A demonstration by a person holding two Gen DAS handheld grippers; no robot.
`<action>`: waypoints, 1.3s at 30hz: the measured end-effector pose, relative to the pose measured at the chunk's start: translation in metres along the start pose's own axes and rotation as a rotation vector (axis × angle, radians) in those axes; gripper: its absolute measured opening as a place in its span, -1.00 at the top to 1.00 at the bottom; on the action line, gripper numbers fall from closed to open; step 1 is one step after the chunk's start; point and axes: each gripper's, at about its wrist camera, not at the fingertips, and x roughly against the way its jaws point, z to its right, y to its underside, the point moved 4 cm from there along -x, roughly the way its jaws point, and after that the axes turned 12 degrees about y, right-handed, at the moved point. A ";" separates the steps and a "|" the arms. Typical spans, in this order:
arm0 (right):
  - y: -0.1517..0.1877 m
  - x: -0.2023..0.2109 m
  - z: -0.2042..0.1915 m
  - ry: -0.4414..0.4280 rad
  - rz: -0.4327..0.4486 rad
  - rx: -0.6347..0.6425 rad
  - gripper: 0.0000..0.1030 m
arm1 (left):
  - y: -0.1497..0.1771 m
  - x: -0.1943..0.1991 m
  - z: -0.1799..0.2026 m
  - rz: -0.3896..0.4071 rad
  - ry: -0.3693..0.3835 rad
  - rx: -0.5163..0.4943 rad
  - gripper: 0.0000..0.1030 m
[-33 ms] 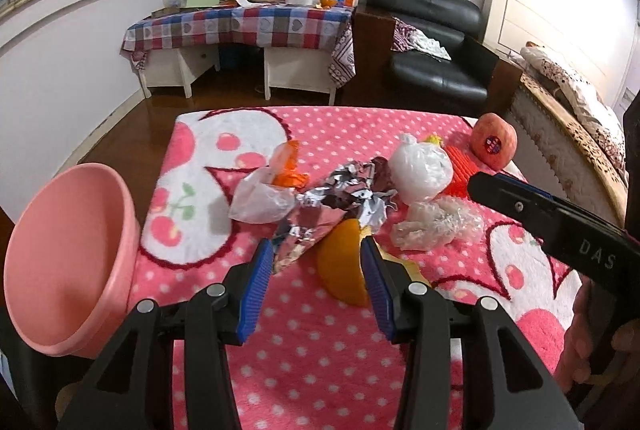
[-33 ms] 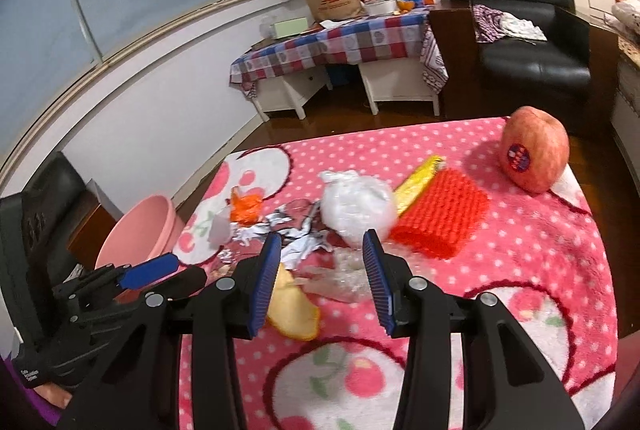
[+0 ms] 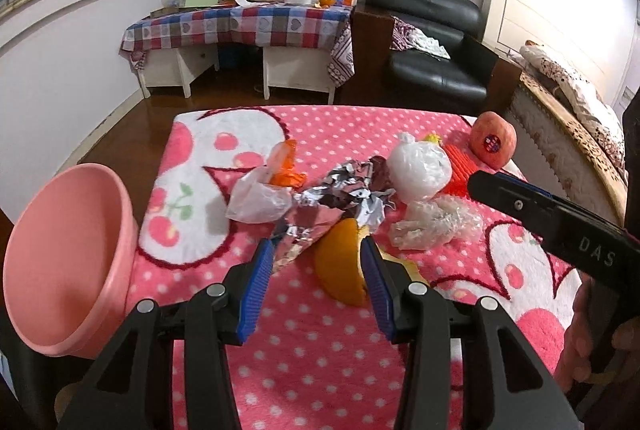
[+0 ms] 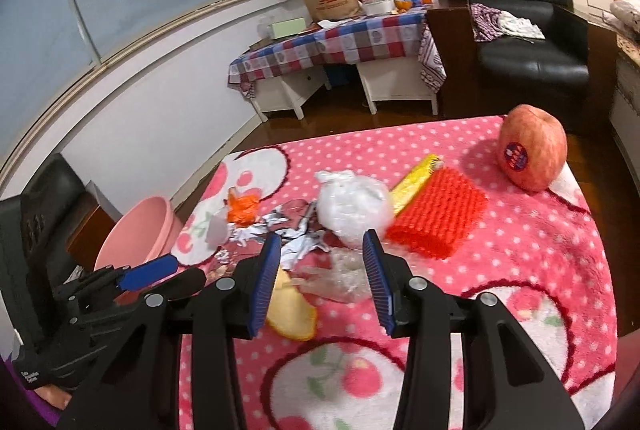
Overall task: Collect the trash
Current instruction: 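Return both grippers to the table above the foil and peel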
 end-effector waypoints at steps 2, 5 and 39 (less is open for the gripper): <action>0.000 -0.001 0.003 0.004 -0.003 -0.008 0.16 | 0.000 -0.002 0.001 -0.007 0.003 -0.002 0.13; 0.000 -0.003 0.005 0.010 -0.007 -0.018 0.16 | 0.000 -0.006 0.001 -0.026 0.010 -0.011 0.13; 0.003 0.000 0.051 0.052 -0.020 -0.119 0.16 | 0.017 -0.030 0.027 -0.116 0.043 -0.057 0.13</action>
